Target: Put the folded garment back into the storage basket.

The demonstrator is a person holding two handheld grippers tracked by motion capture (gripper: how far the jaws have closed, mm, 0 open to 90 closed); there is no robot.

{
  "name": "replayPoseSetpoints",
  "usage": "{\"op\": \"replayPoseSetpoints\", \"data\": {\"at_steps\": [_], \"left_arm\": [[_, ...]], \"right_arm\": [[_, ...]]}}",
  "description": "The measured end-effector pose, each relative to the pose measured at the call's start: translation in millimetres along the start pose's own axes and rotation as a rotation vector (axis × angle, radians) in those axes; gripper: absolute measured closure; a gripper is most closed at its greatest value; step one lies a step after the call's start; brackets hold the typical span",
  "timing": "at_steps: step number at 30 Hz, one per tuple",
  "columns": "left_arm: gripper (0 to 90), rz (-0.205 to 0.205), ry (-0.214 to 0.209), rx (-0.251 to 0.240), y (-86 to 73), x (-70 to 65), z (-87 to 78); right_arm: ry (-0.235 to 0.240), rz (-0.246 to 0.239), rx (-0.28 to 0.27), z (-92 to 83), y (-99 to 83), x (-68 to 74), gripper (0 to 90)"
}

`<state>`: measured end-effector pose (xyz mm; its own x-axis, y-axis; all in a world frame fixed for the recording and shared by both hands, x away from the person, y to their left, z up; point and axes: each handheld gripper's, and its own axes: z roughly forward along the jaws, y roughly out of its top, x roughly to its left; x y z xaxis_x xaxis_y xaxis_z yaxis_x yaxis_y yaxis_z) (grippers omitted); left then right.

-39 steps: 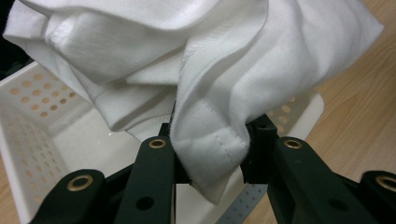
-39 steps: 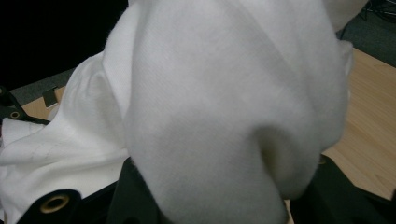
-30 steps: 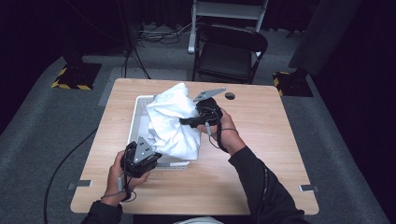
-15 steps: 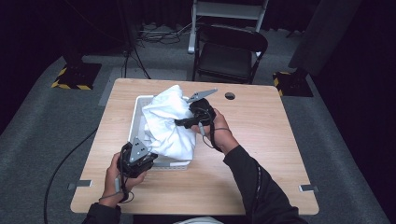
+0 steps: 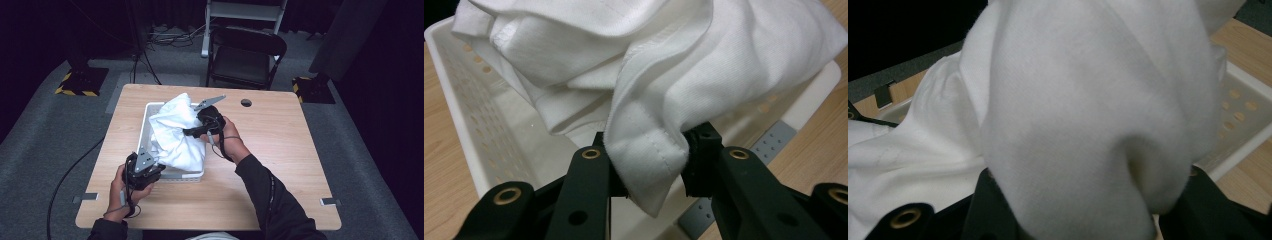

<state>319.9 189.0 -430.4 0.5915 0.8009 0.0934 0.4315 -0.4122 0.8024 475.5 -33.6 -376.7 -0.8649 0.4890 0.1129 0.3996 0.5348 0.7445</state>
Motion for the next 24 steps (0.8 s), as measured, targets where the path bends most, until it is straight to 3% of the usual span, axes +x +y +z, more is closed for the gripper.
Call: {"op": "replayPoseSetpoints", "data": {"at_steps": [24], "left_arm": [[68.0, -0.017, 0.024, 0.053, -5.6, 5.3, 8.4]], "right_arm": [[-0.009, 0.008, 0.038, 25.6, -4.6, -3.4, 57.7]]}}
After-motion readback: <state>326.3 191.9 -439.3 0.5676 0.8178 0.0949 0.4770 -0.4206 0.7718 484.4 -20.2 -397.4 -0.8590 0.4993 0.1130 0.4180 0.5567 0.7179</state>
